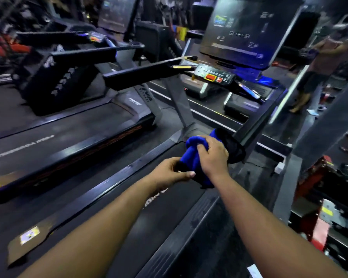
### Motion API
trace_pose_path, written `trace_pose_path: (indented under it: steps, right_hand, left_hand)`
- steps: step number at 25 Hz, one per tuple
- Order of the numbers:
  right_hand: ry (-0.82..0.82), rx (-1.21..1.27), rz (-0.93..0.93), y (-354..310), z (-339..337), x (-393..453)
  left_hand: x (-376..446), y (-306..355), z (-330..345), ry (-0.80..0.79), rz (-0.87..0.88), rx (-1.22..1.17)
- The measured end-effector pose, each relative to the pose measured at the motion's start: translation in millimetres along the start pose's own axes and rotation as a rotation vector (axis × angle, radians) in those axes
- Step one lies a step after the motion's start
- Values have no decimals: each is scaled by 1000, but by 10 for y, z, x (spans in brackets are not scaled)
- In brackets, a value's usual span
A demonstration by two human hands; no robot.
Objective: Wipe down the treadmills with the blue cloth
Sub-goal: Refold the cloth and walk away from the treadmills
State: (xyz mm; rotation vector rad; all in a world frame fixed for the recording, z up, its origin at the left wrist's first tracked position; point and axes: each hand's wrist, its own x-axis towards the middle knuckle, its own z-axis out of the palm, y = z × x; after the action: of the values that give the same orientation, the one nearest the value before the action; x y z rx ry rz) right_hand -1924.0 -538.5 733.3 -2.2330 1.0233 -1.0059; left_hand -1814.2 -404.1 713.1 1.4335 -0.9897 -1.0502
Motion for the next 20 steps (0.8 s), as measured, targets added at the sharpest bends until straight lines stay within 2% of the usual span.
trace_pose_path:
  steps: [4, 6, 7, 9, 11, 14, 17, 20]
  right_hand:
    - [-180, 25, 38, -370, 362, -81]
    - [-195, 47, -42, -608, 544, -134]
    - [-228, 139, -101, -730, 630, -173]
    - [-445, 394, -170, -956, 835, -299]
    - [-755, 479, -201, -1117, 1062, -496]
    - [-991, 491, -285, -1227, 1435, -823]
    - [-1229, 448, -359, -1267, 1773, -1075]
    - [-1267, 238, -609, -1364, 2055, -1299]
  left_hand:
    - [-344, 22, -371, 324, 87, -46]
    - [-514, 76, -539, 472, 74, -83]
    - [-594, 68, -627, 552, 49, -62]
    - [-770, -14, -794, 681, -22, 34]
    - [-999, -114, -882, 794, -64, 18]
    - [-1408, -227, -942, 1073, -68, -106]
    - [-1873, -368, -1006, 1243, -176, -5]
    - [-2461, -436, -1006, 1368, -250, 65]
